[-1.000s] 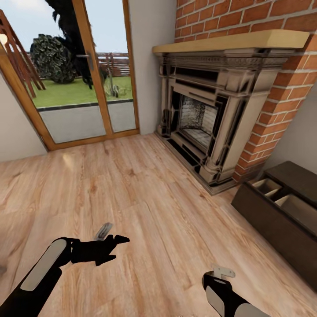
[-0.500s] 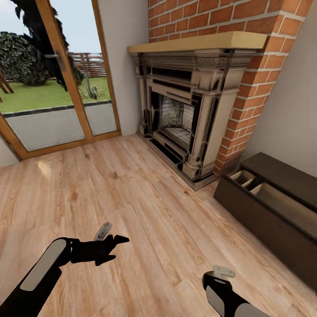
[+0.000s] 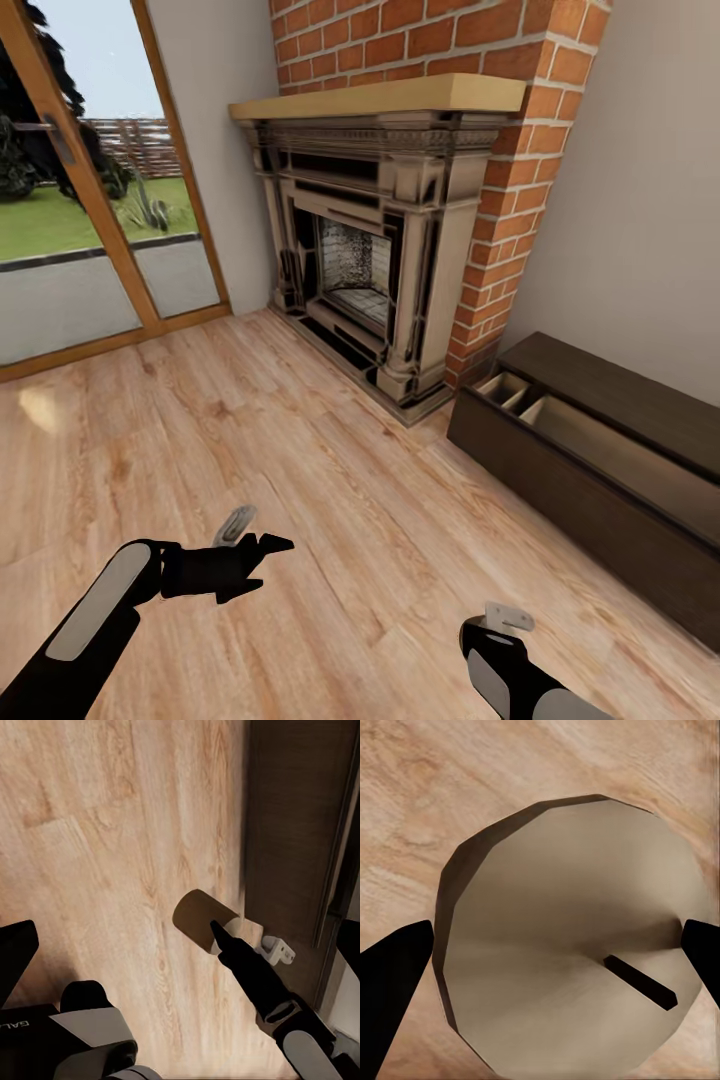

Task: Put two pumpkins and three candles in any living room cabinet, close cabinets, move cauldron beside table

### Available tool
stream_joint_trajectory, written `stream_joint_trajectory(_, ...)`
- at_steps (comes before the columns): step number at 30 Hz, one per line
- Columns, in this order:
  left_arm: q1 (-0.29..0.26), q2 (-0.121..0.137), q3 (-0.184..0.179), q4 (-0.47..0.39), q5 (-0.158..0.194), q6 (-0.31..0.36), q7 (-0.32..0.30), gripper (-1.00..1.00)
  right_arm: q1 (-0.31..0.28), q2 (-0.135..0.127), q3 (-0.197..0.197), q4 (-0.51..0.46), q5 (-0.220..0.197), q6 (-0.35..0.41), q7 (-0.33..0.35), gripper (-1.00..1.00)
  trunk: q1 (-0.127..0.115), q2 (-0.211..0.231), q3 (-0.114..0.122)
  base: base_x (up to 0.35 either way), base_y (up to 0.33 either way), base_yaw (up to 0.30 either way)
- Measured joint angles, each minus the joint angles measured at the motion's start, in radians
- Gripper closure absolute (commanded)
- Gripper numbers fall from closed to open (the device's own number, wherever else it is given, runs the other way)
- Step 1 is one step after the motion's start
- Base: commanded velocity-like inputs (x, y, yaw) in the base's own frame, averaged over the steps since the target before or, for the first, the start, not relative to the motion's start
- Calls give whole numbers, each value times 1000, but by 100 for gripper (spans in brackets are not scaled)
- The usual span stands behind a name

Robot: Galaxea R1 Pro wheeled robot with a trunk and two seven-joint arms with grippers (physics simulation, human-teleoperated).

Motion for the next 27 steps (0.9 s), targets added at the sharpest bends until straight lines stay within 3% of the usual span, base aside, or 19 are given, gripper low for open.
stream_joint_trajectory(27, 0, 0, 0, 1, 0, 0, 1, -100, 0, 0, 0, 1, 0, 1, 0, 100, 0, 0, 0, 0, 0, -279)
